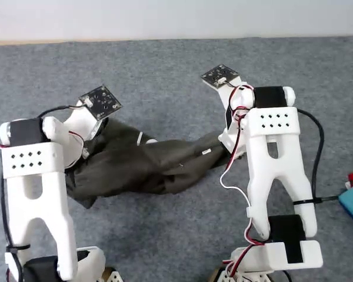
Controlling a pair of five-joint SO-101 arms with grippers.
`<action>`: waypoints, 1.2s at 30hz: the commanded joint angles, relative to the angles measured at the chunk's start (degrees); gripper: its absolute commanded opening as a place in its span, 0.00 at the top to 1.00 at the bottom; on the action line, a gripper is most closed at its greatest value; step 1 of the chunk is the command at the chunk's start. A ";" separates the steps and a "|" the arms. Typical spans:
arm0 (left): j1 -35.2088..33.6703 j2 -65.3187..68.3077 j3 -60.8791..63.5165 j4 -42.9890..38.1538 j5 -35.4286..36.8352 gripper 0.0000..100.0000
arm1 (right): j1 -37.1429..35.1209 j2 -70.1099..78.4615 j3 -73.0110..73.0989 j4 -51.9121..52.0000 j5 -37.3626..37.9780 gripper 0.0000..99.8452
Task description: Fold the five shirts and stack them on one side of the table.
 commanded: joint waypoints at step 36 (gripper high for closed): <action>-6.33 -0.18 29.76 -21.36 -8.53 0.79 | 0.66 -5.58 0.00 1.19 0.79 0.99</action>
